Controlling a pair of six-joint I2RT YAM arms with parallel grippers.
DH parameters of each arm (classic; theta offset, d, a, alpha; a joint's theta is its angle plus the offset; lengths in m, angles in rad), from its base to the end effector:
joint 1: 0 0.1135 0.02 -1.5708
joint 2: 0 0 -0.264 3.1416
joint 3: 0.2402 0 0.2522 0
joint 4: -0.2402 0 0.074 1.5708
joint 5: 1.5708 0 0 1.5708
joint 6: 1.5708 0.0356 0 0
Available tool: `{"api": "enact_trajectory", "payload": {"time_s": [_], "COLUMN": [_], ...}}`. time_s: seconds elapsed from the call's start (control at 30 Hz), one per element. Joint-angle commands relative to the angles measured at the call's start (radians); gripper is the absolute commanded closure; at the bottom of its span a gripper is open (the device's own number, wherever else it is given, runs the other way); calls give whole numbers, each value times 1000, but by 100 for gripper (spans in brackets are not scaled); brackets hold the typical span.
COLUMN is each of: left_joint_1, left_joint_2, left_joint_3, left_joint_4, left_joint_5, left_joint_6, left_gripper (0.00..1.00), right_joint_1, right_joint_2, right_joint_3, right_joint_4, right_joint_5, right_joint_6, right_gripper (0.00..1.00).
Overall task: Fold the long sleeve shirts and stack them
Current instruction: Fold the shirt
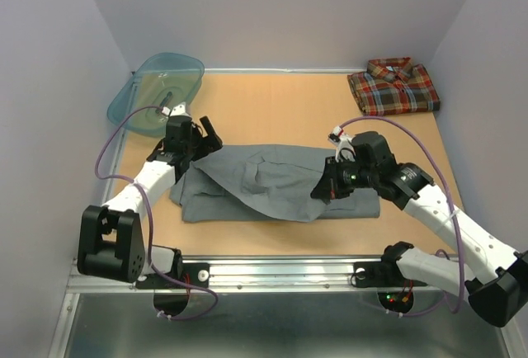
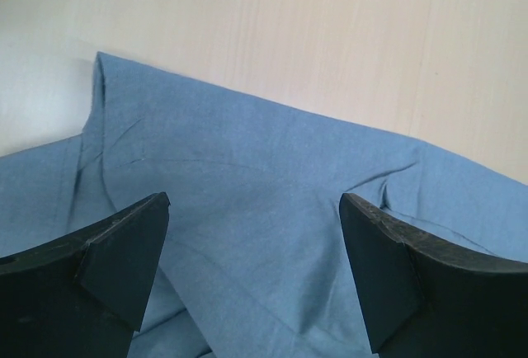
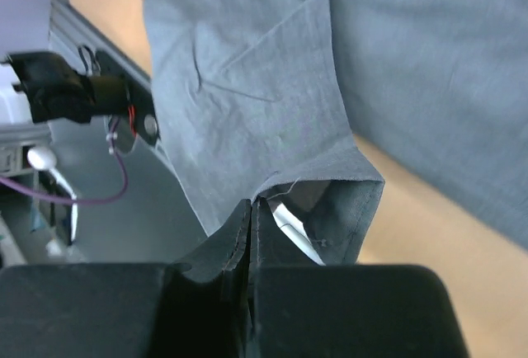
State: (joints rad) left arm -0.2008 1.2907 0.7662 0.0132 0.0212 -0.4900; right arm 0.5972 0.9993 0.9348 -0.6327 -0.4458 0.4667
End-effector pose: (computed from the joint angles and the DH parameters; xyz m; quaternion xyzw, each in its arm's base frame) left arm 0.2788 -0.0575 0.2428 -0.1190 0.8547 -0.1797 0.4723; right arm 0.1624 0.1290 0.3115 -0.1509 0.8757 0.3819 0.2540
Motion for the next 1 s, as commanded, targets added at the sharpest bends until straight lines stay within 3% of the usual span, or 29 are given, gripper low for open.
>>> {"api": "enact_trajectory", "payload": {"time_s": [0.0,0.3,0.63,0.97], "left_joint_1": [1,1,3,3], "left_joint_2": [50,183,127,47], "left_joint_3": [70,81,84,76], "left_joint_4": [36,62,25,-5], "left_joint_5": [57,85,-81,-135], "left_joint_6": [-27,-39,33,65], "left_gripper": [5,4,4,4], "right_joint_1": [12,29,26,-123], "right_joint_2": [-21,38,183,314], "right_joint_3": [-70,-94,108,216], "right_joint_4": [-91,-102,-111,-111], "right_joint_5": [-88,-131,263,389], "right_joint_6": [64,112,251,297], "right_gripper": [100,99,99,99]}}
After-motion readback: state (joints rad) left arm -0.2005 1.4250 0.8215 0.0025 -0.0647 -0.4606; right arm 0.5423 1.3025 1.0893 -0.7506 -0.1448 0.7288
